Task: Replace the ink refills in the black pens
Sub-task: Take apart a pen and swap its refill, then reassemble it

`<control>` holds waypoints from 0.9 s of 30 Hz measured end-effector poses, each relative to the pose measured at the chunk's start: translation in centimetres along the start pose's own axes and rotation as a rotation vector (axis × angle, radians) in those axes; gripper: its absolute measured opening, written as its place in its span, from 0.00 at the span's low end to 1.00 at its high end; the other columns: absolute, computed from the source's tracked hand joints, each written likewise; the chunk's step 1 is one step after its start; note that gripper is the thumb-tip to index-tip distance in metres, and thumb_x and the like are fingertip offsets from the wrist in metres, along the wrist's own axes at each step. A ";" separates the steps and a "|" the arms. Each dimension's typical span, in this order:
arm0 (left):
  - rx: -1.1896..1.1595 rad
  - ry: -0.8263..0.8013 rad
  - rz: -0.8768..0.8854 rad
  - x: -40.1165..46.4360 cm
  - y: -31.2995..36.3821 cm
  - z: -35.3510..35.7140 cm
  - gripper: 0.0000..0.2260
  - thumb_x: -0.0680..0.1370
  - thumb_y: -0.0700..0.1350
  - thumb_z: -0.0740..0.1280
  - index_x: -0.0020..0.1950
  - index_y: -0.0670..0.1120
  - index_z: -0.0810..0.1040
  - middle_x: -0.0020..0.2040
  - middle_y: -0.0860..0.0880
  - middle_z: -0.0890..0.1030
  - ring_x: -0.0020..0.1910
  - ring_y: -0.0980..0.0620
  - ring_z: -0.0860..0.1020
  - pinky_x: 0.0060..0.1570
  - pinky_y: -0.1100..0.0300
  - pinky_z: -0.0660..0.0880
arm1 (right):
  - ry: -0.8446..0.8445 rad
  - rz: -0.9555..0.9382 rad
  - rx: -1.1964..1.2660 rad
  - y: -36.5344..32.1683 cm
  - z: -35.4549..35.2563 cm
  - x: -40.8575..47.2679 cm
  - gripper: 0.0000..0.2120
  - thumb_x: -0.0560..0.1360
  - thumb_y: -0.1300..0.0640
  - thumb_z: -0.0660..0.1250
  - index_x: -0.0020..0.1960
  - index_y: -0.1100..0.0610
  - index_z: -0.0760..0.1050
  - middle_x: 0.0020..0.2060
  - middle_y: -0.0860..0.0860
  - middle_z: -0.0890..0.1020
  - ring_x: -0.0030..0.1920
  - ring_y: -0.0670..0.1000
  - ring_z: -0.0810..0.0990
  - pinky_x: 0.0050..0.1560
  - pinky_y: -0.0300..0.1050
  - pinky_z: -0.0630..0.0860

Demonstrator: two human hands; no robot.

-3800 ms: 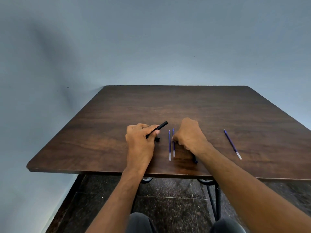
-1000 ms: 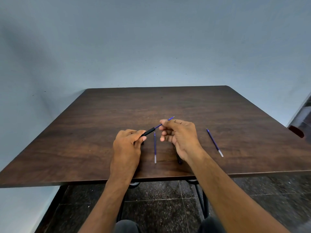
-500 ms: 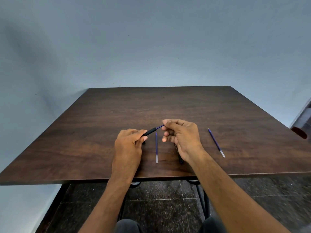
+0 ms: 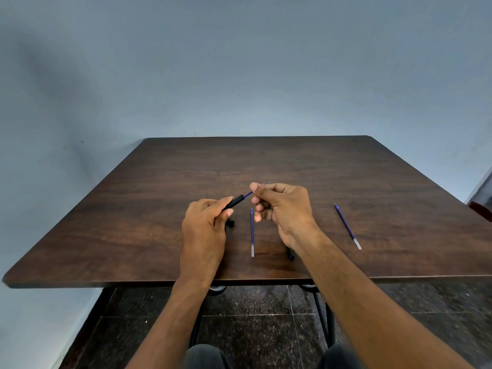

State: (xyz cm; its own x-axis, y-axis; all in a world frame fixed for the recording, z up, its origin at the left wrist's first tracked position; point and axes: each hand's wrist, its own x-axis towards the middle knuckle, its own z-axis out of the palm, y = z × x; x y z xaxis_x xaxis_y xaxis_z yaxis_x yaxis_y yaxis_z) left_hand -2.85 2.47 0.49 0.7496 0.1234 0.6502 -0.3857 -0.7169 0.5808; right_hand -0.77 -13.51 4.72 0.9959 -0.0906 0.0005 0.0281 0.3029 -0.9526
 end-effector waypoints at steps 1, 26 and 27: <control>-0.014 0.004 -0.005 0.0 -0.1 0.0 0.13 0.76 0.38 0.73 0.59 0.50 0.85 0.48 0.53 0.82 0.49 0.56 0.76 0.47 0.75 0.68 | -0.005 -0.003 -0.004 -0.1 0.1 0.1 0.08 0.73 0.62 0.77 0.45 0.68 0.82 0.30 0.57 0.82 0.27 0.51 0.77 0.26 0.44 0.77; -0.365 0.082 -0.340 0.7 -2.4 0.8 0.12 0.76 0.37 0.72 0.53 0.54 0.86 0.48 0.58 0.84 0.52 0.60 0.82 0.56 0.58 0.78 | -0.071 -0.063 -1.277 3.8 6.3 -0.4 0.14 0.74 0.50 0.70 0.40 0.54 0.67 0.37 0.50 0.68 0.52 0.60 0.80 0.36 0.46 0.68; -0.368 0.082 -0.338 0.7 -2.5 0.8 0.12 0.76 0.37 0.72 0.53 0.53 0.86 0.48 0.59 0.84 0.52 0.59 0.82 0.56 0.57 0.79 | -0.072 -0.046 -1.273 3.8 6.3 -0.4 0.13 0.74 0.50 0.70 0.40 0.55 0.68 0.39 0.52 0.71 0.51 0.60 0.80 0.36 0.46 0.69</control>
State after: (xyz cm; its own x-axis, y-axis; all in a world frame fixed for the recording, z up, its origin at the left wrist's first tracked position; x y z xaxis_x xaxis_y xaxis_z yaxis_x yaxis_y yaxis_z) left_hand -0.91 3.79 -0.92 0.8262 0.3710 0.4240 -0.3042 -0.3397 0.8900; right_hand -0.52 -6.38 3.05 0.9997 -0.0131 0.0192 0.0001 -0.8224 -0.5690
